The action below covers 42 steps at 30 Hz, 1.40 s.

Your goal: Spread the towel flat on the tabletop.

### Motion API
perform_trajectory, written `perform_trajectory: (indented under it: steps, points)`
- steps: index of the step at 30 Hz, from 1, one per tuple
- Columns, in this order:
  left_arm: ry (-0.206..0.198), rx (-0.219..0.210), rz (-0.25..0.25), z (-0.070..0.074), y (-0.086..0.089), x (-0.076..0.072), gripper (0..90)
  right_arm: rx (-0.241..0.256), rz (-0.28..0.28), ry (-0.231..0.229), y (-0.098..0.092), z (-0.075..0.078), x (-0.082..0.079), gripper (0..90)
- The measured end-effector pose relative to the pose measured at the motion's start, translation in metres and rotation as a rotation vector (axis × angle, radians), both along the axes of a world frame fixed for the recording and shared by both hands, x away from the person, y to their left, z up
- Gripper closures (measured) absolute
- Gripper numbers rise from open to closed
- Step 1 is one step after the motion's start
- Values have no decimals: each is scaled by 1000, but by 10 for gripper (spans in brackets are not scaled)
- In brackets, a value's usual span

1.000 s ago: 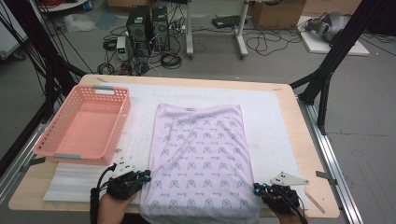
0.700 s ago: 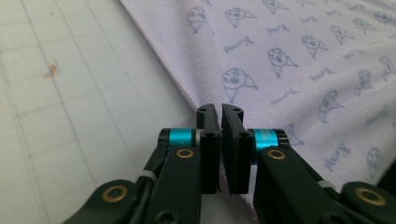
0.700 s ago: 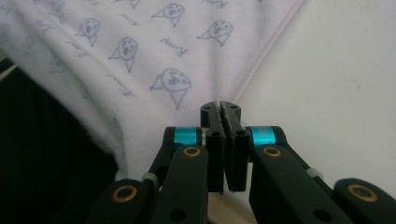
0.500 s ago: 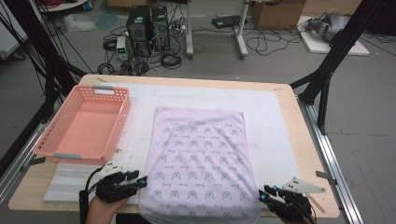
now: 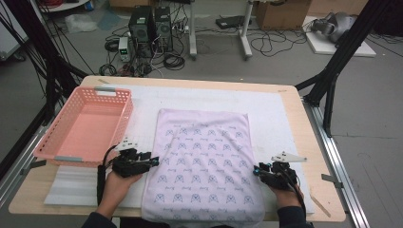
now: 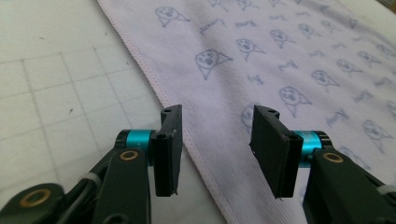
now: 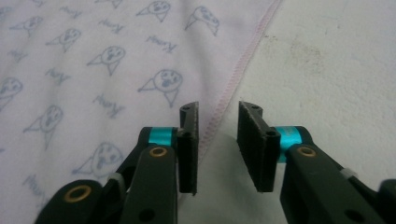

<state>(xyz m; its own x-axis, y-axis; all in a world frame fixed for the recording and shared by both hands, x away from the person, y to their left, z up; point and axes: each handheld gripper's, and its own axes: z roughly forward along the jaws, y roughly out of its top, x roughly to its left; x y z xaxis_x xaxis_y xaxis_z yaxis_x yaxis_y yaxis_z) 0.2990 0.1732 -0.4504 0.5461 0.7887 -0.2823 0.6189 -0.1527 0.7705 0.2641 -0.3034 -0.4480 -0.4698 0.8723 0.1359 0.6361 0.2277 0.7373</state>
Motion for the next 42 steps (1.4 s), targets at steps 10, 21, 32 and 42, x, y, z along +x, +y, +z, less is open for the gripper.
perform_trajectory:
  steps: [10,21,32,42]
  points:
    - [-42,97,12,0,-7,-1,862,-54,35,-1,7,4,-8,891]
    - [-35,6,-28,6,-1,5,520,1,37,-38,-11,12,-8,585]
    - [-101,1,28,23,-21,62,439,-25,-64,-98,2,18,98,497]
    - [-84,38,95,7,-23,89,444,-50,-162,-65,14,-3,169,729]
